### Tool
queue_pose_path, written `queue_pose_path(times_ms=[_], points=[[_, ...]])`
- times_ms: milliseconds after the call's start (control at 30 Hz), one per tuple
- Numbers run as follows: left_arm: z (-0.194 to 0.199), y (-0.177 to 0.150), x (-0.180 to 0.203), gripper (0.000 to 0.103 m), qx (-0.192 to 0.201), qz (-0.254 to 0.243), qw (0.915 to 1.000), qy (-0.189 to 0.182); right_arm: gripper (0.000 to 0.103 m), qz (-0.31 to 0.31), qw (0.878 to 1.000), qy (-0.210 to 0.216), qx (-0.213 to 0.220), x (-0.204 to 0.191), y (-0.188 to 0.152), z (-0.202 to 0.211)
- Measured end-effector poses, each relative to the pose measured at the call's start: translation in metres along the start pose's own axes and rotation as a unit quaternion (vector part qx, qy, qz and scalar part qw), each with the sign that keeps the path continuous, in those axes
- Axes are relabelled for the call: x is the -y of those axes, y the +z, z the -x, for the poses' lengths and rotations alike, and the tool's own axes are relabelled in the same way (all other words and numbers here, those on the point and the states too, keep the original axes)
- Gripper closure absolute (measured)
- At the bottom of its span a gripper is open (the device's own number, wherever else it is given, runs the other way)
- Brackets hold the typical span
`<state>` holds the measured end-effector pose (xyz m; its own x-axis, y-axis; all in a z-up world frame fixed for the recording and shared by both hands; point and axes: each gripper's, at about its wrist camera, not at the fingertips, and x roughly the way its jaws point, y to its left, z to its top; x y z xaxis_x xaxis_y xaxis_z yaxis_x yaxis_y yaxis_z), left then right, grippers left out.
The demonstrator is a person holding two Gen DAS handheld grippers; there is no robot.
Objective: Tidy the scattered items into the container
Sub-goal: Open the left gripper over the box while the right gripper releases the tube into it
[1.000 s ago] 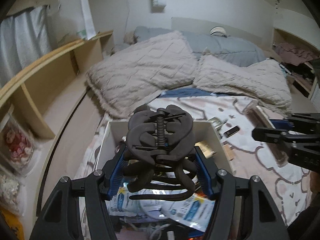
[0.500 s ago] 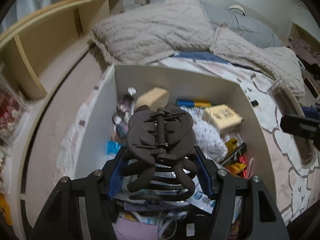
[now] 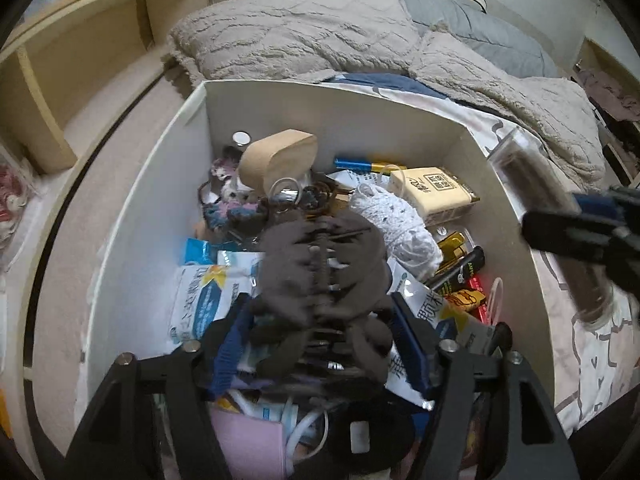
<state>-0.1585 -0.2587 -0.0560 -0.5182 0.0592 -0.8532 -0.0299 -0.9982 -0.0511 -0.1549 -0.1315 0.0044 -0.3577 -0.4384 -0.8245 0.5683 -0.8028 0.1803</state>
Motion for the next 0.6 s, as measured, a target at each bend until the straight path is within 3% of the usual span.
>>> queue_pose_path(times_ms=[67,233,500,600], points=[[0.007,-0.003,-0.001,0.017,0.010,0.006,0.9999,-0.004,0.077,0.009,1.000,0.007,-0.009,-0.005,-0.003,-0.005],[0.031,-0.011,-0.004,0.017,0.034,0.013,0.9993,-0.008,0.077,0.041,0.999,0.025,-0.024,-0.019,-0.012,-0.009],[0.076,-0.023,-0.015,0.015,0.101,0.000,0.9933,0.056,0.077,0.117,0.991,0.053,-0.042,-0.043,-0.029,-0.014],[0.087,-0.030,-0.023,0.013,0.113,0.011,0.9916,0.062,0.077,0.149,0.985,0.070,-0.055,-0.050,-0.037,-0.017]])
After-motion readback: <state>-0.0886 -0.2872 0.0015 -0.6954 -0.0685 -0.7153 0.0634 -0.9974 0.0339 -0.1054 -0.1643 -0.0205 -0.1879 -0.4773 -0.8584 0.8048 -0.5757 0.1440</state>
